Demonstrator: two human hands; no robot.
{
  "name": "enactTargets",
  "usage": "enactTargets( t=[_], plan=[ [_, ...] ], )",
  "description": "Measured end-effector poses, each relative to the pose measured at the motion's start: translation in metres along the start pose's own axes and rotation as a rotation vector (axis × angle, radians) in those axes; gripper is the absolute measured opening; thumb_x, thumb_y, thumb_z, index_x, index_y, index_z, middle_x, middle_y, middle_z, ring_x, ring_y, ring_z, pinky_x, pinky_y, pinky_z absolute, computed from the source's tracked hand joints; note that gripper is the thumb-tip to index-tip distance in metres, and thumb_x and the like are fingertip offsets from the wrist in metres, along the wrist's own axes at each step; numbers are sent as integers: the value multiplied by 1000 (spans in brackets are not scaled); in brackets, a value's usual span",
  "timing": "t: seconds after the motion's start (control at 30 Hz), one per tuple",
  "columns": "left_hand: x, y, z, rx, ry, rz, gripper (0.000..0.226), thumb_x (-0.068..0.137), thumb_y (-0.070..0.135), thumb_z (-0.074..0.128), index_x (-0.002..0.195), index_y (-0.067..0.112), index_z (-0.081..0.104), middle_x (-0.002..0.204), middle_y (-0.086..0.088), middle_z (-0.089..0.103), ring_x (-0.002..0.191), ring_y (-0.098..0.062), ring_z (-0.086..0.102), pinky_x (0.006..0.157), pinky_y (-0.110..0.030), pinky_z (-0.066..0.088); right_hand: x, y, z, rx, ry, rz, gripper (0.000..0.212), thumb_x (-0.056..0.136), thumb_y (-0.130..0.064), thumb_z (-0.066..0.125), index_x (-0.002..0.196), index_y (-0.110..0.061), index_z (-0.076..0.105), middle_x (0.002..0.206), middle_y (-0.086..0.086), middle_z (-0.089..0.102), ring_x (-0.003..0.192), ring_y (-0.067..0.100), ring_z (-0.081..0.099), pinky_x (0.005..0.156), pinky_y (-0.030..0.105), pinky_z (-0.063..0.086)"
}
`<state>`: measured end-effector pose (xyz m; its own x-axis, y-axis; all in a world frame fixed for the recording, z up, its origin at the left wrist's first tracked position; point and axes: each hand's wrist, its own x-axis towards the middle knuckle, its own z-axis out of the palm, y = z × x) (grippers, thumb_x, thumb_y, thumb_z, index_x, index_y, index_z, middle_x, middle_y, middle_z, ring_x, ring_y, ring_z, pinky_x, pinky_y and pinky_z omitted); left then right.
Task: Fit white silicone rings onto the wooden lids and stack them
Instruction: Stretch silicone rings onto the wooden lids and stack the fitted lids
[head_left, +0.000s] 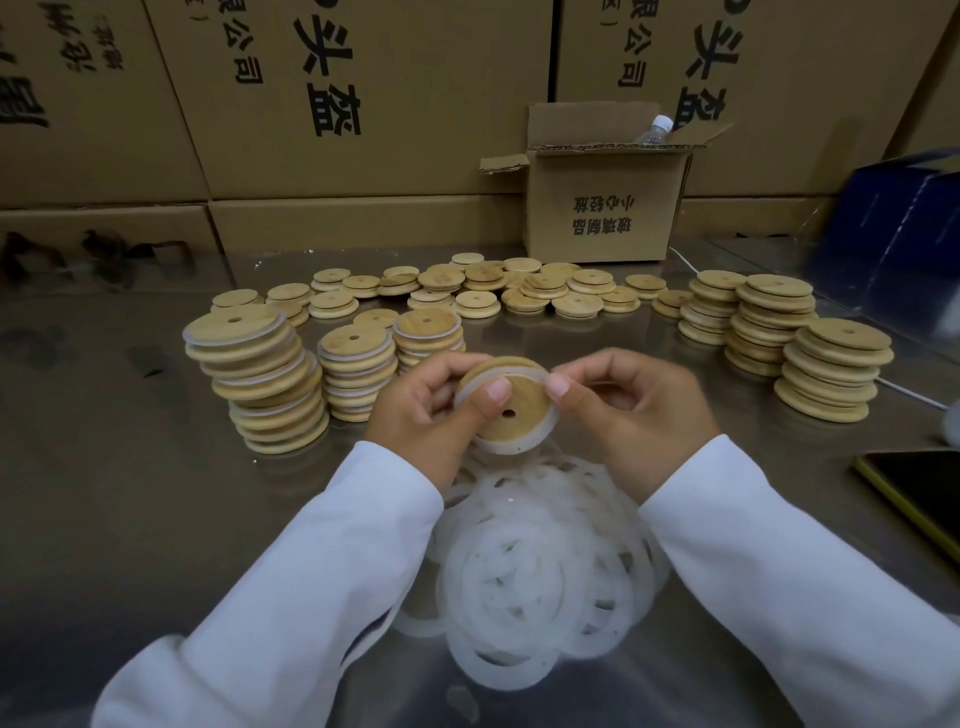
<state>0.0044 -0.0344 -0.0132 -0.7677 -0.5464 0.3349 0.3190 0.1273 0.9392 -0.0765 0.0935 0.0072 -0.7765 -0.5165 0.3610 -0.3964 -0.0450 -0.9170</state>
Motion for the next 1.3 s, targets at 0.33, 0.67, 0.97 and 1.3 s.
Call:
enactTargets(
  t=[0.33,0.67,0.97,1.3],
  plan=[
    [-3,1,4,-218,34,-113,32,60,31,66,88,16,66,80,-3,73,75,-16,69,57,-28,55,-2,-5,0,68,-10,-35,13,79,-10,69,69,-19,66,70,-6,67,66,4,62,61,12,49],
    [-3,4,10,-332,101,-192,34,62,23,64,92,8,62,73,-3,71,71,-17,69,59,-31,58,-7,5,9,-43,131,-8,9,75,-20,71,71,-23,64,71,-8,68,68,5,65,70,27,54],
    [-5,-2,6,146,-18,-81,8,83,11,64,84,19,66,77,1,69,71,-7,65,66,-18,53,-4,7,6,-187,62,-56,13,75,-16,72,67,-24,66,71,-9,69,70,6,65,71,30,55],
    [-3,1,1,197,-38,-8,10,82,11,63,82,21,65,79,-1,67,75,-13,63,71,-23,53,0,3,3,-123,-10,38,15,81,-14,67,69,-22,64,72,-7,66,69,7,62,68,22,51]
  ],
)
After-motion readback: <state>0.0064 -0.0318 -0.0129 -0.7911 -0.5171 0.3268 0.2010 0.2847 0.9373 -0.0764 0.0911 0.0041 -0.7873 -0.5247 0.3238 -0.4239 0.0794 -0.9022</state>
